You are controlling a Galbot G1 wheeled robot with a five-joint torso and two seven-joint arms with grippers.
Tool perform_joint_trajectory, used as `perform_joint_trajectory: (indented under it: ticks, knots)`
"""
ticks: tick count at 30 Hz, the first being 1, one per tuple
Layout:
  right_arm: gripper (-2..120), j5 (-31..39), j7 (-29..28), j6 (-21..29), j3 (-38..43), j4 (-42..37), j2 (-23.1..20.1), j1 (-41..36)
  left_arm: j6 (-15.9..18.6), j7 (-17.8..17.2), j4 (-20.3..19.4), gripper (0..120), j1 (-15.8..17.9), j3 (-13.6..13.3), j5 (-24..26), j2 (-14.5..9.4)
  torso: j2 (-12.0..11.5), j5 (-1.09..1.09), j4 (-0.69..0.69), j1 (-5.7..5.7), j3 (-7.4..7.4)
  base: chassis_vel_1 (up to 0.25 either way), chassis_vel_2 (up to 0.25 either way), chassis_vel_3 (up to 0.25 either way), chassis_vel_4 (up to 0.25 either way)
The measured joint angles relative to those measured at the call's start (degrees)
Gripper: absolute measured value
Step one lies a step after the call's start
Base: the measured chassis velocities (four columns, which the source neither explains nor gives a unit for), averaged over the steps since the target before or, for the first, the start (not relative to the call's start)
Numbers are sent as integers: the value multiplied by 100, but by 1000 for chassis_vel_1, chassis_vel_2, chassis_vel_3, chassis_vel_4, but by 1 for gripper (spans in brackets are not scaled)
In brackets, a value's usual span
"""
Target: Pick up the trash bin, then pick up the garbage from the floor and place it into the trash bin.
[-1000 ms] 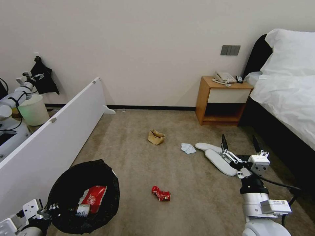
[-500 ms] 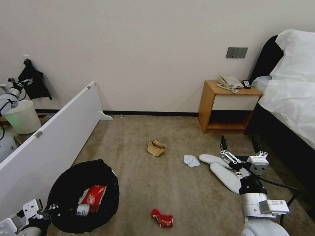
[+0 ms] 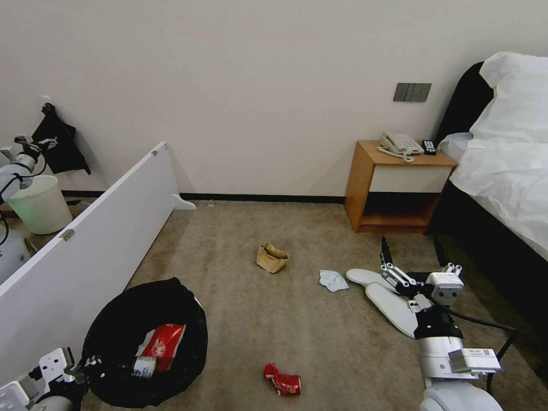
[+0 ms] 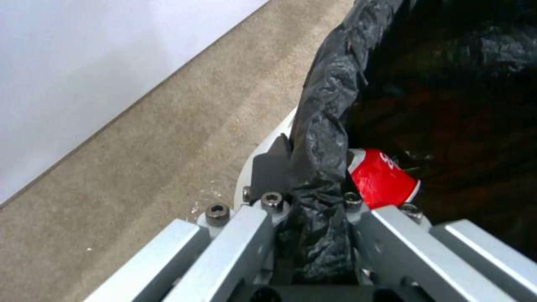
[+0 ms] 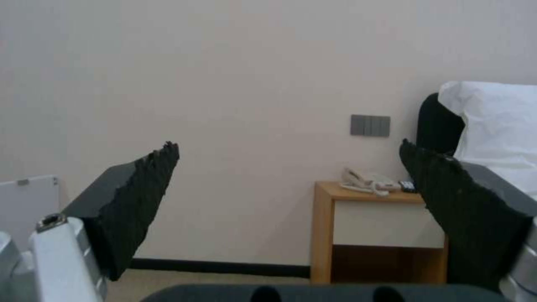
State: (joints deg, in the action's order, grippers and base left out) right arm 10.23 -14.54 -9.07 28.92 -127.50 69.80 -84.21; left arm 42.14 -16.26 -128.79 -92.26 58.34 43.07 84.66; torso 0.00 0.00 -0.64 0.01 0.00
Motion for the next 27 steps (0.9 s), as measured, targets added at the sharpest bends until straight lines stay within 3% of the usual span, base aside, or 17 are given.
perform_joint_trajectory:
  ticks: [3,5,6,9,12,14,18,20,27]
  knots:
    - [100,53,-14,150,-2,0,-131,21,0,2,-13,2,-12,-5,-4,3,0,1,-1,0,0,0,0,0,0]
    - [100,408,-87,611,-100,-60,-553,53,0,3,-31,2,-21,-3,-5,0,-1,0,0,0,0,0,0,0,0]
    - [100,408,-87,611,-100,-60,-553,53,0,3,-31,2,-21,-3,-5,0,-1,0,0,0,0,0,0,0,0]
    - [100,1467,-354,1572,-297,-254,-1223,223,0,5,-48,2,-38,52,30,-32,0,0,0,0,0,0,0,0,0]
    - [100,1731,-440,1842,-357,-309,-1380,310,0,5,-51,2,-42,77,49,-43,0,1,0,0,0,0,0,0,0]
    - [100,2554,-699,2665,-583,-443,-1772,670,0,5,-68,2,-53,156,102,-60,0,0,0,0,0,0,0,0,0]
    - [100,3206,-829,3192,-711,-473,-1940,935,0,5,-75,2,-69,191,115,-66,0,0,0,0,0,0,0,0,0]
    - [100,4200,-999,3822,-897,-475,-2216,1249,0,0,-65,2,-42,183,133,-106,0,0,4,0,0,0,0,0,0]
    - [100,5479,-1160,4648,-1098,-379,-2730,1456,0,-5,110,2,46,37,142,-212,0,-1,-3,0,1,0,0,0,0]
